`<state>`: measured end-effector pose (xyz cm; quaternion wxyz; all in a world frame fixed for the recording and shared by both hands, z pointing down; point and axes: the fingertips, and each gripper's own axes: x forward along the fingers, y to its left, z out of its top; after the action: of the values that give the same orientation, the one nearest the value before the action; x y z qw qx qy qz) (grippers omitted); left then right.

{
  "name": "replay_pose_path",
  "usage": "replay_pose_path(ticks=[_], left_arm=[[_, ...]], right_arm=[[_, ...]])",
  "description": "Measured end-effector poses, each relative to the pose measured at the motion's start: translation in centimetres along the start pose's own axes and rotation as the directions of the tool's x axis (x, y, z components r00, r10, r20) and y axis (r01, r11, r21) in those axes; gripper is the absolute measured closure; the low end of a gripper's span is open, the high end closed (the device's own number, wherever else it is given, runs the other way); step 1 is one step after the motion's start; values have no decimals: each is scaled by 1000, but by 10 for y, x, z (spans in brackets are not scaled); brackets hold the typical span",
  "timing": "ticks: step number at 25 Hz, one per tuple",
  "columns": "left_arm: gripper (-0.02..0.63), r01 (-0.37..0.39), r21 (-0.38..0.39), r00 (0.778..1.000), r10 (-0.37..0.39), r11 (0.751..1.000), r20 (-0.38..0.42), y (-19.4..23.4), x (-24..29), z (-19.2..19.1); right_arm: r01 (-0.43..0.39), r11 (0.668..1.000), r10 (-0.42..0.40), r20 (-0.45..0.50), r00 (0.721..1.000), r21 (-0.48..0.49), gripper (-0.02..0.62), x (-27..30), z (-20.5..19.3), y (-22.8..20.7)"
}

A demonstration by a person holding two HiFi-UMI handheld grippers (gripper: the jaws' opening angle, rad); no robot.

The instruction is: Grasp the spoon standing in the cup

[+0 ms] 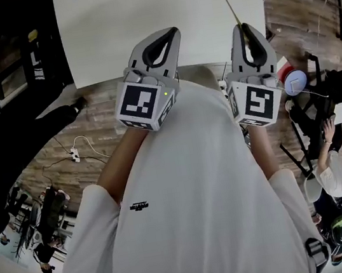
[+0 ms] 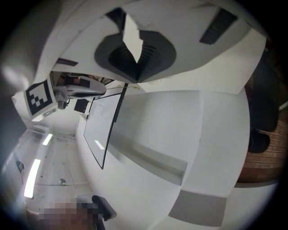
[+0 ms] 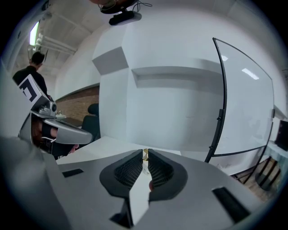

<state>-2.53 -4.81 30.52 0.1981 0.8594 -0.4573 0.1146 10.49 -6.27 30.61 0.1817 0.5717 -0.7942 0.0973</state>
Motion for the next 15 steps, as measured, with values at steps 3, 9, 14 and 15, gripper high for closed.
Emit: replay_pose_path(ticks=[3,9,14,15], left_arm=[[611,-6,8,1000,5,1000,22,-4,-7,6],[611,-29,12,998,29,999,57,-9,-21,13],[611,-40,28,996,38,999,80,-14,-27,20],[611,-41,32,996,38,999,84,-15,-27,21]], right_arm=[[7,1000,-7,10,1000,-3,555,-15,3,-1],[13,1000,-13,28,1000,-2,555,-39,5,-3],[2,1000,-1,42,999,-10,555,-55,7,-5],[-1,1000,2,45,999,-11,555,-57,7,-6]])
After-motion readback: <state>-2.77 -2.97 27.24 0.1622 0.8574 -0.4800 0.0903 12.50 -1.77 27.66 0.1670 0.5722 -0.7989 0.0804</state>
